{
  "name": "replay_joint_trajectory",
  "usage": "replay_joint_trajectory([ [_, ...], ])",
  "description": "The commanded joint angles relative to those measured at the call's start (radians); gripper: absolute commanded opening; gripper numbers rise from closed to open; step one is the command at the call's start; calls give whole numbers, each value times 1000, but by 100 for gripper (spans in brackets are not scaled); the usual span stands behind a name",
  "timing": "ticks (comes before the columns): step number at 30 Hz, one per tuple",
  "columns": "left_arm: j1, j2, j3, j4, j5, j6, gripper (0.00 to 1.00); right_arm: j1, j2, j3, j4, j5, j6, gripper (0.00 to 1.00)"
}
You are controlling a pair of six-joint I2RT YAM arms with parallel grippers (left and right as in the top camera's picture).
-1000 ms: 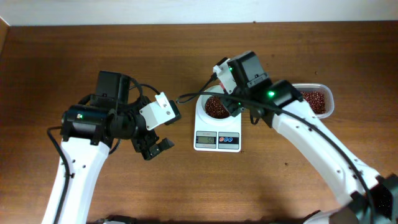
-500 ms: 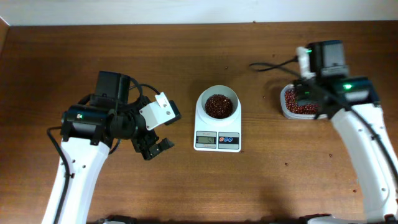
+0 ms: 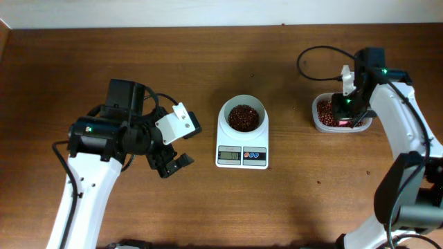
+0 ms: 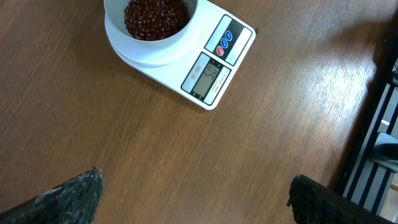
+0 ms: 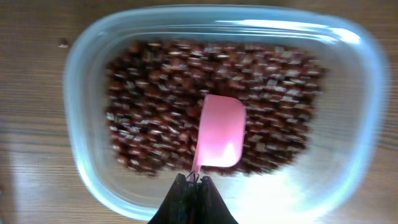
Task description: Scoop and weigh 50g on scale
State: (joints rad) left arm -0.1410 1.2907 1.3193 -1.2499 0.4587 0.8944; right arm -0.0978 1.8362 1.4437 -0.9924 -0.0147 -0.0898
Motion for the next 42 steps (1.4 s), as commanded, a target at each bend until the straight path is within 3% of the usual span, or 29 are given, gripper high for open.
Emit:
replay_joint_trajectory([
  [1, 0, 2, 7, -1, 3, 9, 99, -22, 12, 12, 2, -206, 20, 4],
  [8, -1, 2, 7, -1, 3, 8, 99, -89, 13, 12, 1, -360, 47, 4],
  [25, 0, 3, 7, -1, 3, 8, 99, -414, 24, -64, -19, -880, -11, 4],
  [34, 0, 3, 7, -1, 3, 8, 99, -423, 24, -64, -48, -1075, -16, 4],
  [42, 0, 3, 7, -1, 3, 8, 99, -399, 24, -64, -63, -1100, -38, 4],
])
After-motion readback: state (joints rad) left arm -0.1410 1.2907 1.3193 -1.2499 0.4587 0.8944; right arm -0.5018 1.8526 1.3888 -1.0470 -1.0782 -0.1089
